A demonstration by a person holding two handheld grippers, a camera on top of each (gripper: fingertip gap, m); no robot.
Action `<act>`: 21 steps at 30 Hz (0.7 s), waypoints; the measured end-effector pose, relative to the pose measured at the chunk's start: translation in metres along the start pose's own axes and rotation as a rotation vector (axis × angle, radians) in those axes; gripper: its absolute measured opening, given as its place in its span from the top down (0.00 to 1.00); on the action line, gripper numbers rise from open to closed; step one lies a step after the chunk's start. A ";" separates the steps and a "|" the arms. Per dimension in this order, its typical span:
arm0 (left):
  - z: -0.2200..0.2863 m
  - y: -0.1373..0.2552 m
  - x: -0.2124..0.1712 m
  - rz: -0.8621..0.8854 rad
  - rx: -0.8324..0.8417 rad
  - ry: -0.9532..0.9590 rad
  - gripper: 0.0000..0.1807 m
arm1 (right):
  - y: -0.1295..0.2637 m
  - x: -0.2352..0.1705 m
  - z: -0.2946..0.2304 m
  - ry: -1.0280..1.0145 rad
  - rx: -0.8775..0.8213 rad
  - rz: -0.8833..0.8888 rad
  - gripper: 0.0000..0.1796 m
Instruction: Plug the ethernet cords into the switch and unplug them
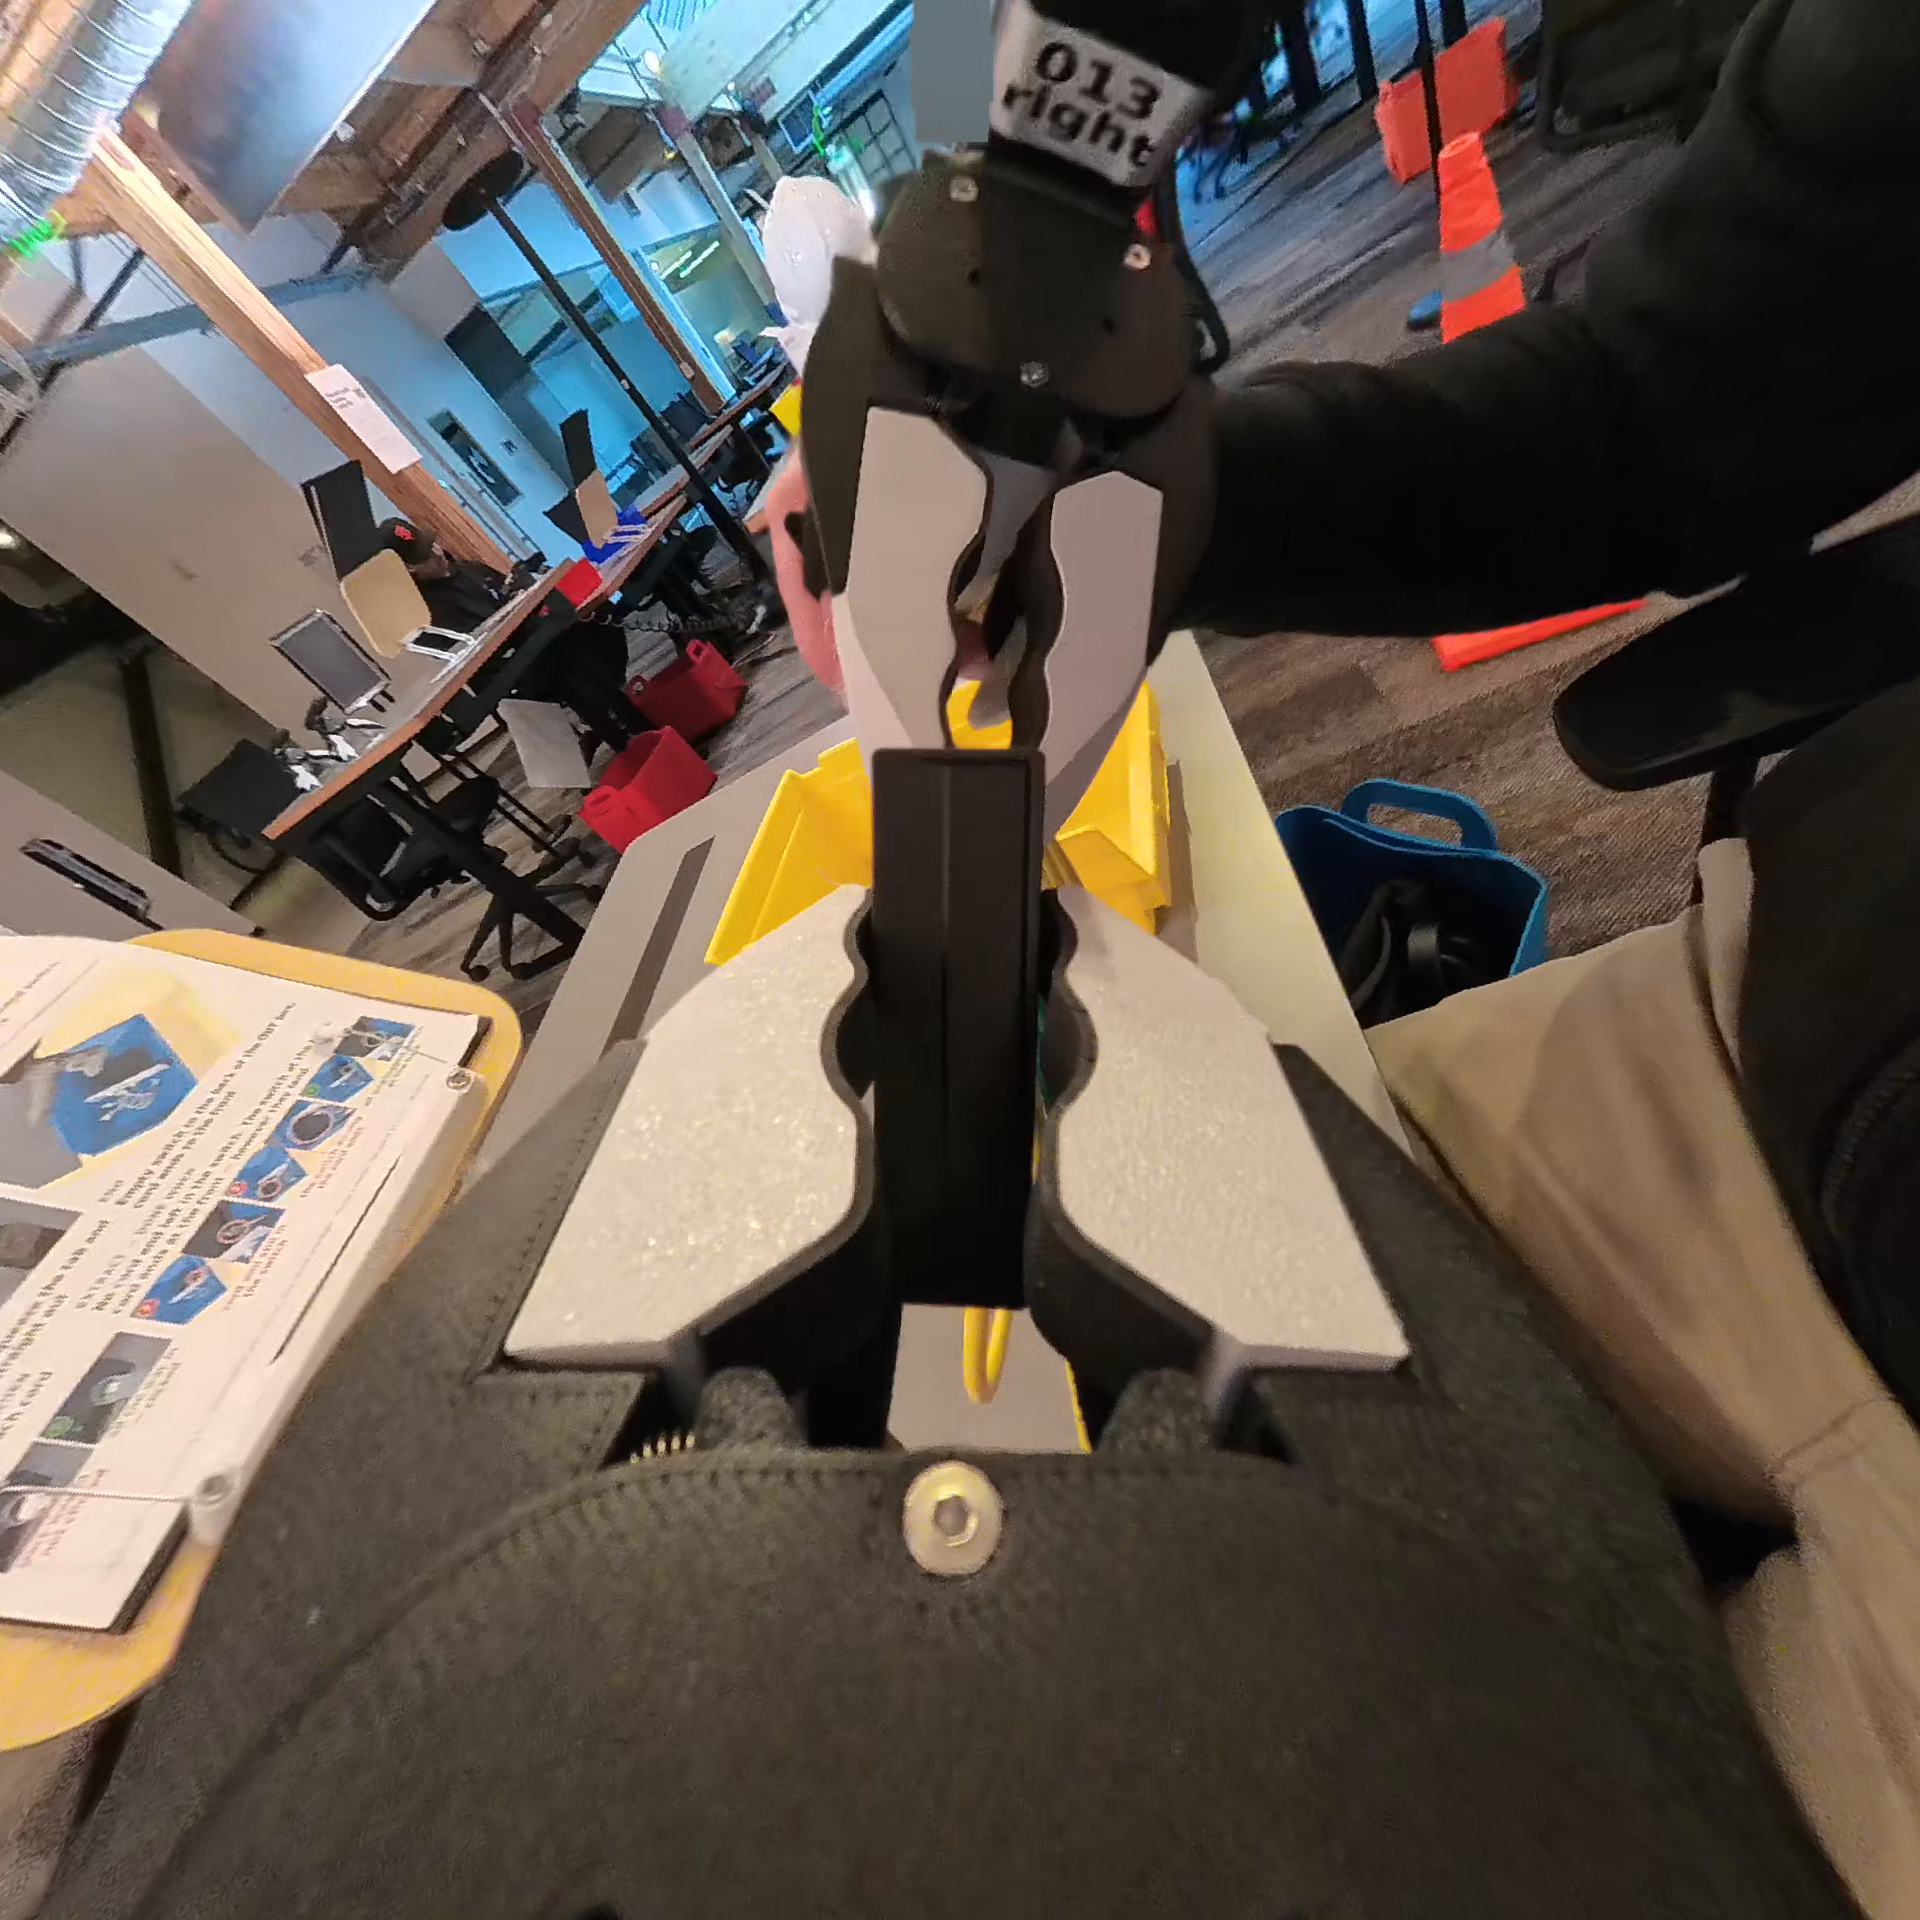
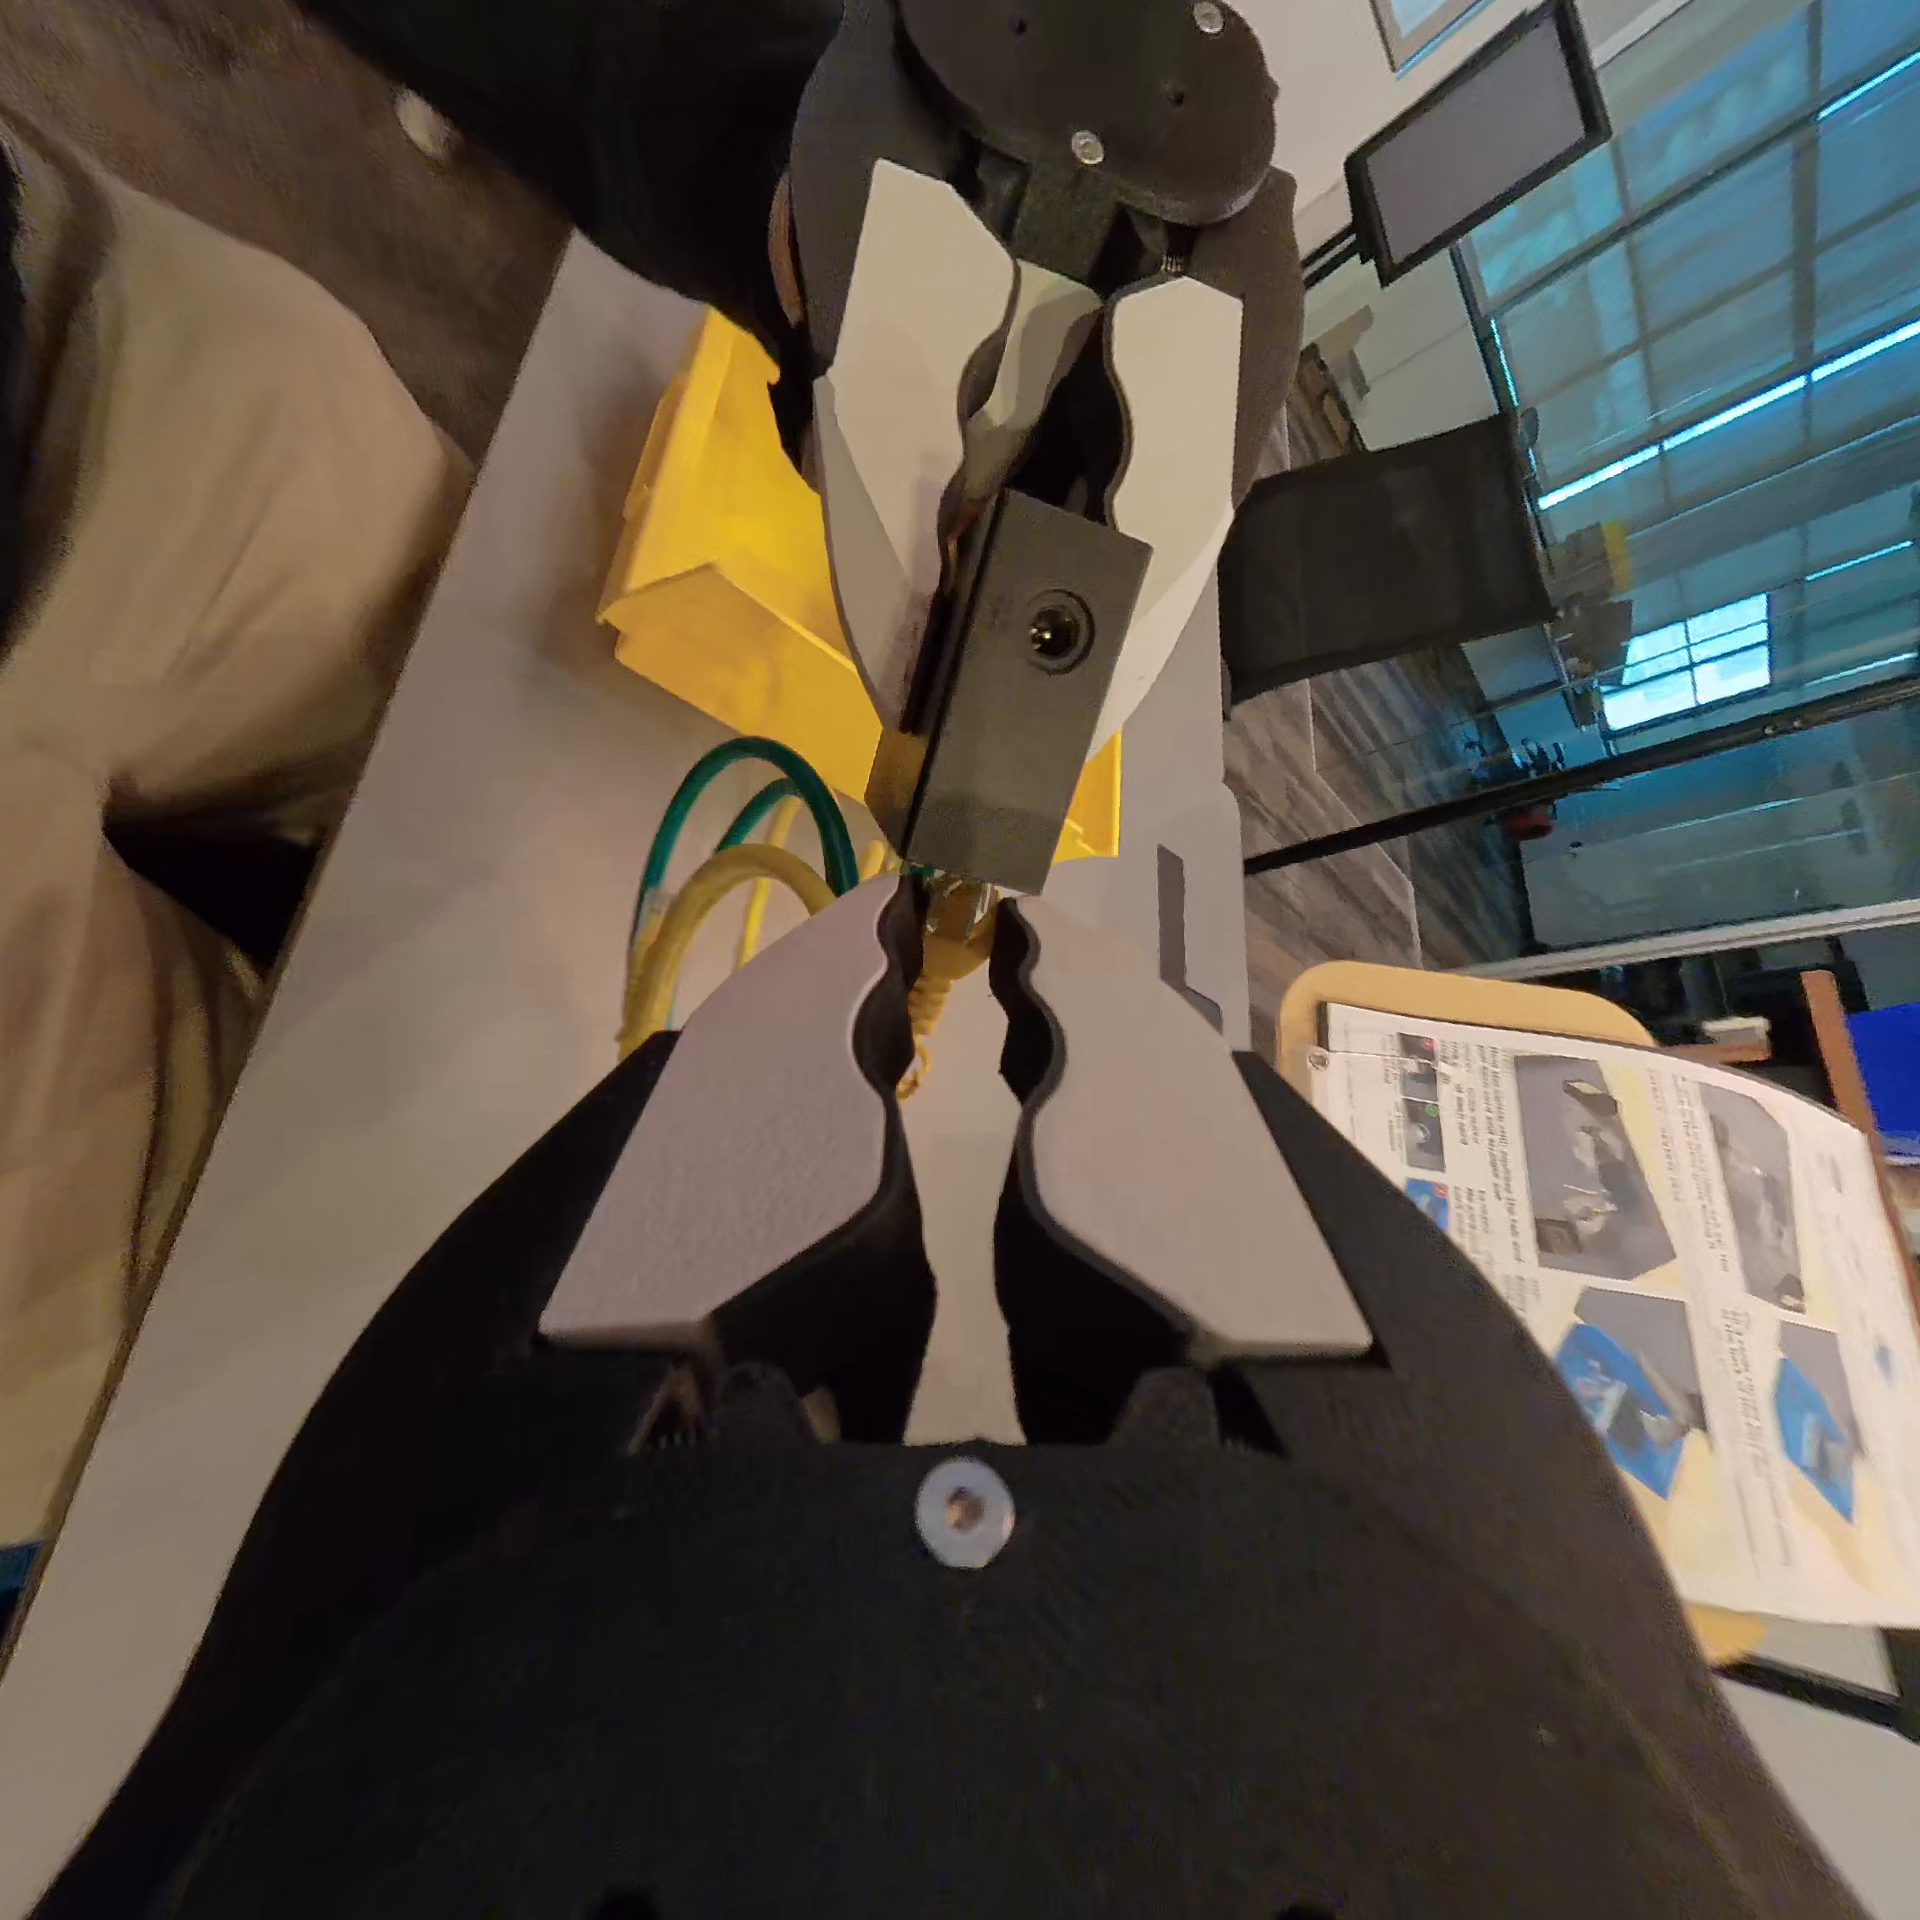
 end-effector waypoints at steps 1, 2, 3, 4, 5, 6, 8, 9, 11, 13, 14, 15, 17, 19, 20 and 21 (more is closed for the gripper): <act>0.000 0.000 -0.002 0.008 -0.007 0.015 0.85 | 0.000 0.001 0.000 0.023 0.001 -0.027 0.93; 0.000 0.000 -0.003 0.012 -0.012 0.027 0.85 | 0.000 0.001 -0.001 0.043 0.004 -0.055 0.94; -0.001 0.000 -0.005 0.017 -0.015 0.040 0.85 | 0.000 0.002 -0.001 0.064 0.002 -0.079 0.94; -0.001 0.000 -0.006 0.024 -0.026 0.053 0.85 | 0.000 0.003 -0.001 0.082 0.007 -0.101 0.94; 0.000 0.000 -0.006 0.037 -0.037 0.067 0.85 | 0.000 0.004 -0.002 0.104 0.013 -0.117 0.94; 0.000 0.000 -0.006 0.048 -0.047 0.084 0.85 | 0.001 0.006 -0.002 0.117 0.024 -0.123 0.94; 0.000 0.000 -0.008 0.049 -0.059 0.102 0.85 | 0.000 0.007 -0.003 0.136 0.043 -0.140 0.94; 0.001 0.000 -0.011 0.042 -0.067 0.106 0.85 | 0.000 0.007 -0.004 0.168 0.049 -0.172 0.95; 0.003 -0.001 -0.016 0.039 -0.076 0.120 0.85 | -0.003 0.006 -0.008 0.216 0.082 -0.225 0.95; 0.002 -0.002 -0.017 0.040 -0.068 0.128 0.85 | -0.003 0.004 -0.007 0.193 0.112 -0.225 0.95; 0.002 -0.003 -0.017 0.037 -0.064 0.126 0.85 | -0.003 0.002 -0.005 0.161 0.117 -0.213 0.94; 0.001 -0.003 -0.017 0.032 -0.055 0.124 0.85 | -0.002 0.000 -0.004 0.133 0.119 -0.209 0.94; -0.011 0.003 -0.019 0.034 0.019 0.138 0.85 | 0.001 -0.009 0.000 0.069 0.100 -0.209 0.94; -0.025 0.019 -0.023 0.028 0.058 0.152 0.85 | 0.007 -0.015 0.007 -0.040 0.050 -0.158 0.94; -0.029 0.023 -0.021 0.029 0.082 0.139 0.85 | 0.007 -0.020 0.006 -0.044 0.048 -0.174 0.94; -0.032 0.025 -0.018 0.033 0.098 0.132 0.85 | 0.007 -0.027 0.006 -0.041 0.042 -0.205 0.94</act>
Point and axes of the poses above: each gripper's, where its closed fingertips meet, y back along the fingers, x out of its top, z = x × y across the jaws, the point moved 4 cm from there along y, back along the fingers, and after that the axes turned 3 degrees about z, right-handed, at the moved point
